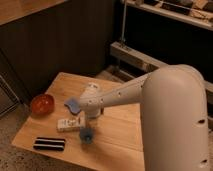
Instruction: Stand the bottle upright
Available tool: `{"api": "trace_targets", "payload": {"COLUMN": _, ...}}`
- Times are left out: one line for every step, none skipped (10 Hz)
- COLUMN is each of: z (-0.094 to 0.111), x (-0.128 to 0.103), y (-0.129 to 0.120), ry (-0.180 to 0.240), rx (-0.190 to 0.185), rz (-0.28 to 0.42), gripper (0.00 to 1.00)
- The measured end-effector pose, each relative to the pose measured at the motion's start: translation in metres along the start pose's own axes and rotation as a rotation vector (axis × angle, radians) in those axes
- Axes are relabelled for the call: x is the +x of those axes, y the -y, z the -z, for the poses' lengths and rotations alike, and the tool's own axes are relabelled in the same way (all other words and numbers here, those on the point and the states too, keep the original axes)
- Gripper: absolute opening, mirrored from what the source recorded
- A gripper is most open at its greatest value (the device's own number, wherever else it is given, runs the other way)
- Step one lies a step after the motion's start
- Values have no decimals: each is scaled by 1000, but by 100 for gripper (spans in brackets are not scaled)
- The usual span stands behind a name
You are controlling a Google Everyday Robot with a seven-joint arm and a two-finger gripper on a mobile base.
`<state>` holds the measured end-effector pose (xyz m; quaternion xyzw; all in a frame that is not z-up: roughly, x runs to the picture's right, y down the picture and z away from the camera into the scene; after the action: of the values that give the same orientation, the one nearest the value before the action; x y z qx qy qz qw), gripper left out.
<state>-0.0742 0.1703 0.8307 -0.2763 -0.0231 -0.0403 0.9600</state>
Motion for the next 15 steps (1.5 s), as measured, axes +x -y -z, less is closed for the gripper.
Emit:
{"api": "trace_targets", "payload": {"z": -2, "x": 0, "y": -1, "ry": -4, "rx": -2, "rz": 1, "gripper": 62}}
{"api": "trace_targets", "payload": {"z": -4, "x": 0, "y": -2, "ry": -7, "rx": -6, "rz": 1, "gripper": 58}}
{"api": "trace_targets", "payload": {"z": -6, "x": 1, "y": -3, "ry": -8, "rx": -9, "rz": 0, "gripper": 58}}
{"api": "trace_targets", "payload": {"z": -8, "x": 1, "y": -4, "ry": -9, "rx": -11, "rz": 0, "gripper": 58}}
{"api": "trace_targets", "payload": {"z": -10, "x": 0, "y": -4, "ry": -9, "rx": -14, "rz": 0, "gripper": 58}}
{"api": "trace_targets", "payload": {"z": -11, "x": -1, "y": -4, "ry": -9, "rx": -15, "rz": 0, "gripper": 58}}
{"api": "trace_targets", "payload": {"z": -12, "x": -1, "y": -4, "ry": -8, "rx": -17, "rz": 3, "gripper": 58}}
{"api": "trace_targets", "payload": {"z": -13, "x": -2, "y": -4, "ry": -7, "rx": -19, "rz": 6, "gripper": 58}}
{"api": "trace_targets", "payload": {"z": -14, "x": -3, "y": -4, "ry": -7, "rx": -21, "rz": 8, "gripper": 58}}
{"api": "trace_targets", "payload": {"z": -15, "x": -3, "y": -4, "ry": -6, "rx": -23, "rz": 8, "gripper": 58}}
{"api": "trace_targets", "payload": {"z": -17, "x": -4, "y": -4, "ry": -5, "rx": -26, "rz": 7, "gripper": 58}}
{"api": "trace_targets", "payload": {"z": -17, "x": -4, "y": -4, "ry": -4, "rx": -28, "rz": 6, "gripper": 58}}
{"api": "trace_targets", "payload": {"z": -18, "x": -4, "y": -4, "ry": -4, "rx": -30, "rz": 5, "gripper": 58}}
{"api": "trace_targets", "payload": {"z": -18, "x": -4, "y": -4, "ry": -3, "rx": -32, "rz": 4, "gripper": 58}}
{"api": "trace_targets", "payload": {"z": -18, "x": -4, "y": -4, "ry": -2, "rx": -34, "rz": 2, "gripper": 58}}
